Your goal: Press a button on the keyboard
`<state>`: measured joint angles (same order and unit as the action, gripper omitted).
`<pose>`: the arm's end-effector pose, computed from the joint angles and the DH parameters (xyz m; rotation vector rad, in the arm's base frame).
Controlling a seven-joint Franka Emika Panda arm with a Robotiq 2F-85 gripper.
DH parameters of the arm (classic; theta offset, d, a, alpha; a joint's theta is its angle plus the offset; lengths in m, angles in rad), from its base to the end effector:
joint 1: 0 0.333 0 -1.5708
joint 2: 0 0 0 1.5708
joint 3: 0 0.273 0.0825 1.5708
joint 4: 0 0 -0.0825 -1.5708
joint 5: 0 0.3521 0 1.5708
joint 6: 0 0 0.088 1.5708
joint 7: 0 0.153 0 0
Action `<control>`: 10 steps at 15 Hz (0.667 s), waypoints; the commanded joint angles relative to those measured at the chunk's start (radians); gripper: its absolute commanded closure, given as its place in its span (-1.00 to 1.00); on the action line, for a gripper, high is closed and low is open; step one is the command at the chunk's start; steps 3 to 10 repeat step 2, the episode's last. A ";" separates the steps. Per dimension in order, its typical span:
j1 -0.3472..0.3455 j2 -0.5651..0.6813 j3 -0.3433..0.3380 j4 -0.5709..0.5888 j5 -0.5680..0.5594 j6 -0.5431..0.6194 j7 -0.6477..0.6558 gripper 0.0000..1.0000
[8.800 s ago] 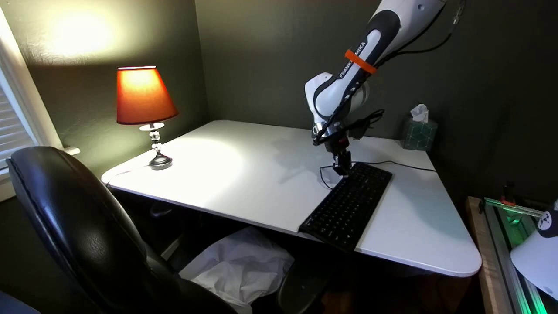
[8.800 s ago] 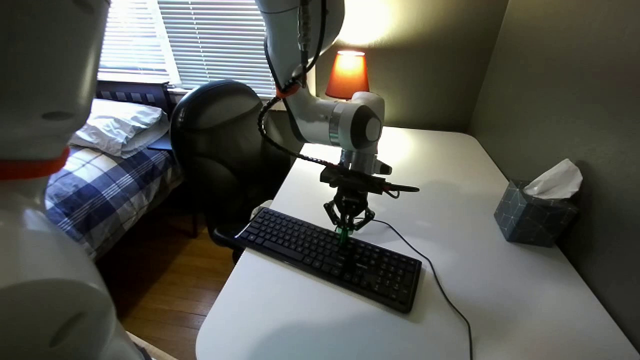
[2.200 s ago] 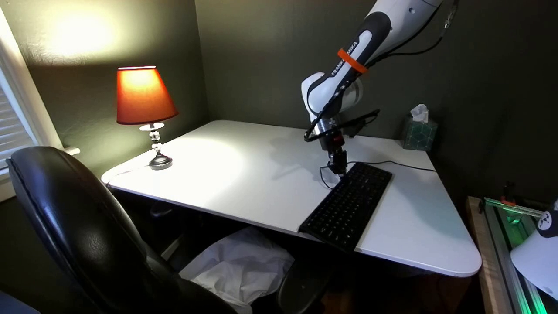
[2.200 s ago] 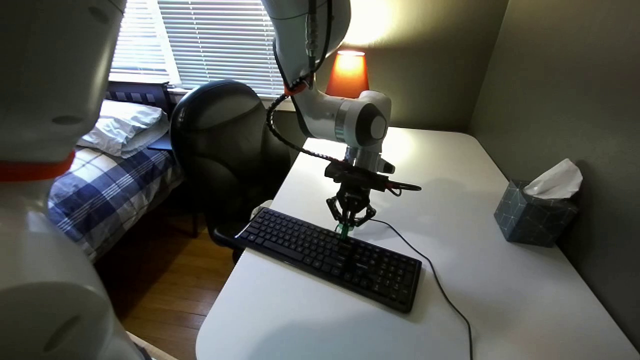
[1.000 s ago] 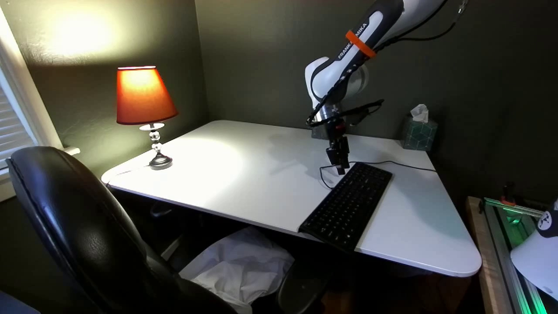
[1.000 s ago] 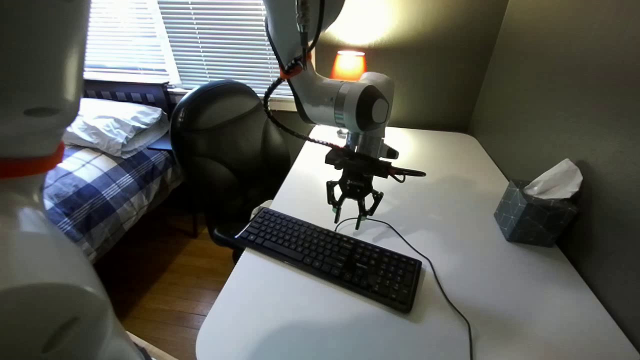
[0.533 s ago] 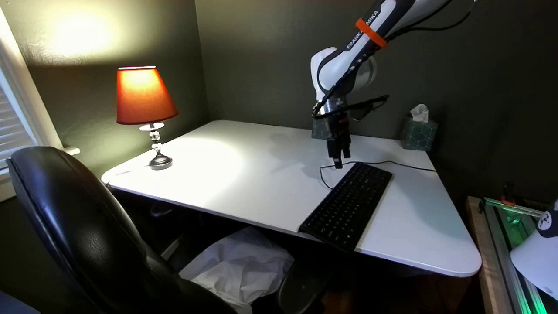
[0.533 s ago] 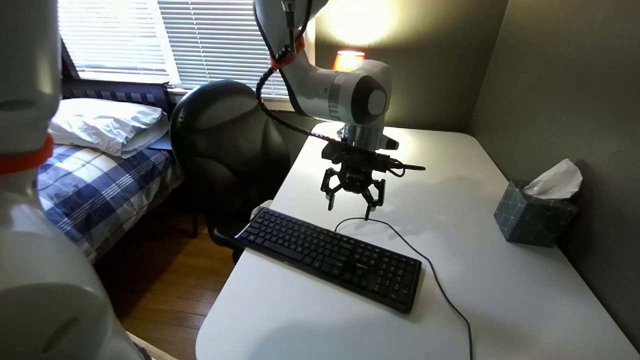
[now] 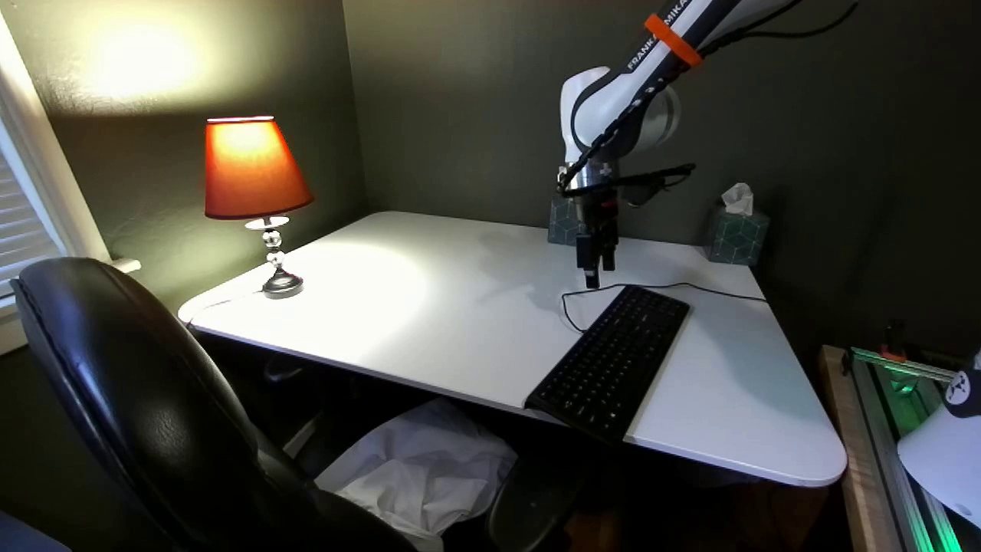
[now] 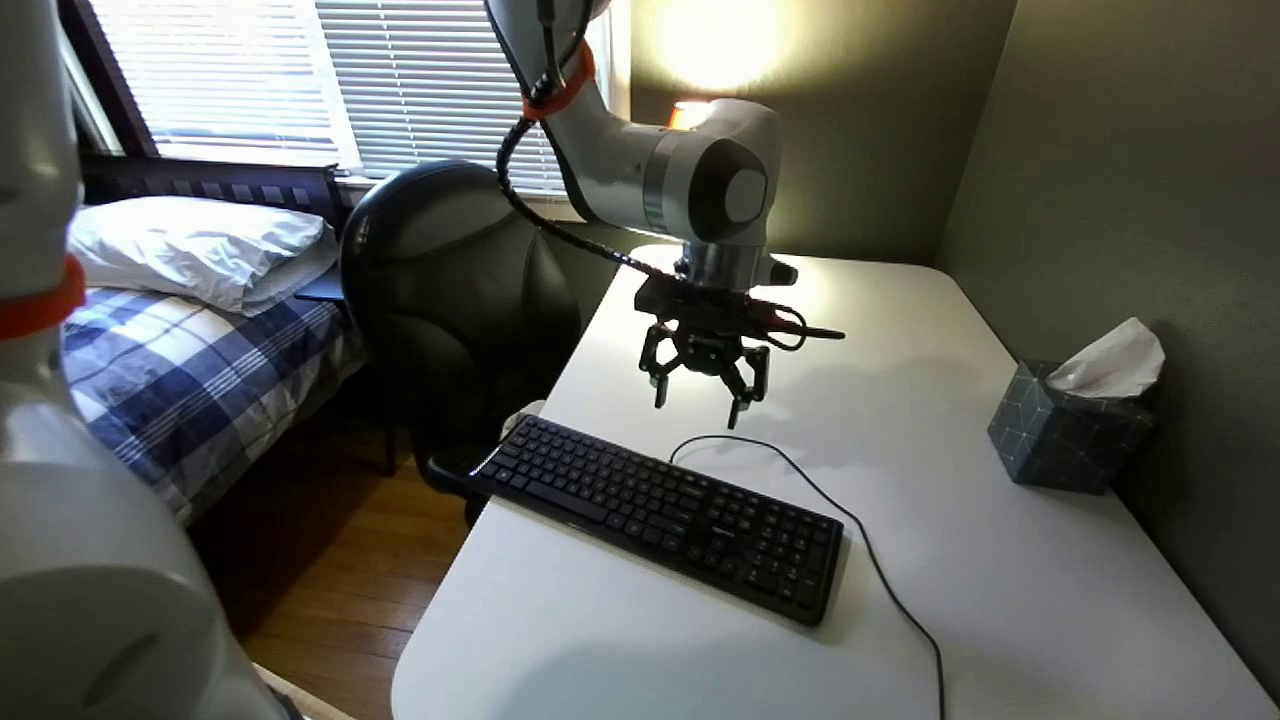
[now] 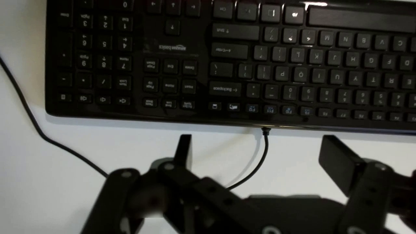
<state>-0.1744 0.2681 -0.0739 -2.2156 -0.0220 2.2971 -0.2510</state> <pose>0.4749 -0.1234 0.1800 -3.1153 -0.0306 0.2950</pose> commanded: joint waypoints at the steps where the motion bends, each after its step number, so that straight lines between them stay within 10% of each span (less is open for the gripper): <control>1: 0.006 -0.004 -0.006 -0.001 0.002 -0.002 -0.001 -1.00; 10: 0.006 -0.007 -0.006 -0.004 0.003 -0.002 -0.001 -1.00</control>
